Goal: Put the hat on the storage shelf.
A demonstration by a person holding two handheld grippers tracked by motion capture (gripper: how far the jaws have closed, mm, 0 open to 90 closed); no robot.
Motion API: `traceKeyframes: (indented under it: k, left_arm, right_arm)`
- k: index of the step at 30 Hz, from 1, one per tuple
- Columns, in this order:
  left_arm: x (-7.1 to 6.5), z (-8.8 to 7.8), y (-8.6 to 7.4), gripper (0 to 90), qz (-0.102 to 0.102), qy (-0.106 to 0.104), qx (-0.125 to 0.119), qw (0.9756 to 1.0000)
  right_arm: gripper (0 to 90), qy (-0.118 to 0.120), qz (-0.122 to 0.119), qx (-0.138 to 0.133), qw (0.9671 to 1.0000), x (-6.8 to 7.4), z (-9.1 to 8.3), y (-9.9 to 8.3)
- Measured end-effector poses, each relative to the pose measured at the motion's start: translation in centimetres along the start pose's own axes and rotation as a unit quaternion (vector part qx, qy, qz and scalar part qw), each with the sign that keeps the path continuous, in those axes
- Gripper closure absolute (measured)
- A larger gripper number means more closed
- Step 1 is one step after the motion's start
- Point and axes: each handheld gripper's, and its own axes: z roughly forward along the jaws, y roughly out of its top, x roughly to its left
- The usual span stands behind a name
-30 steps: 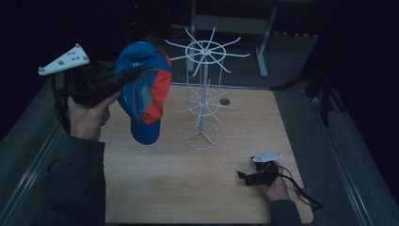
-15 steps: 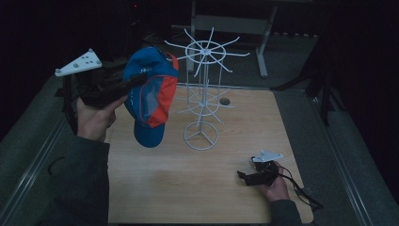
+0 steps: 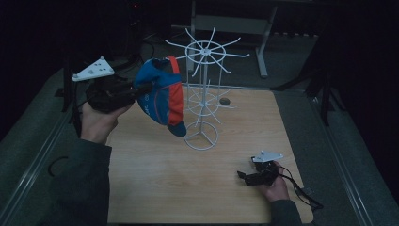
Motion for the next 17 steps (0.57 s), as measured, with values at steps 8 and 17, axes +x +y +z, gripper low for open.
traceKeyframes:
  k: [8, 17]
  left_arm:
    - [0.0, -0.7, 0.0, 60.3, -0.006, 0.007, -0.003, 1.0000]
    - [-1.1, -1.5, -0.1, 53.7, 0.021, 0.037, 0.019, 0.9989]
  right_arm:
    - [11.3, 0.000, 0.000, 0.000, 1.0000, 0.0, 0.0, 0.0]
    - [11.3, 0.000, -0.001, 0.000, 1.0000, 0.0, 0.0, 0.0]
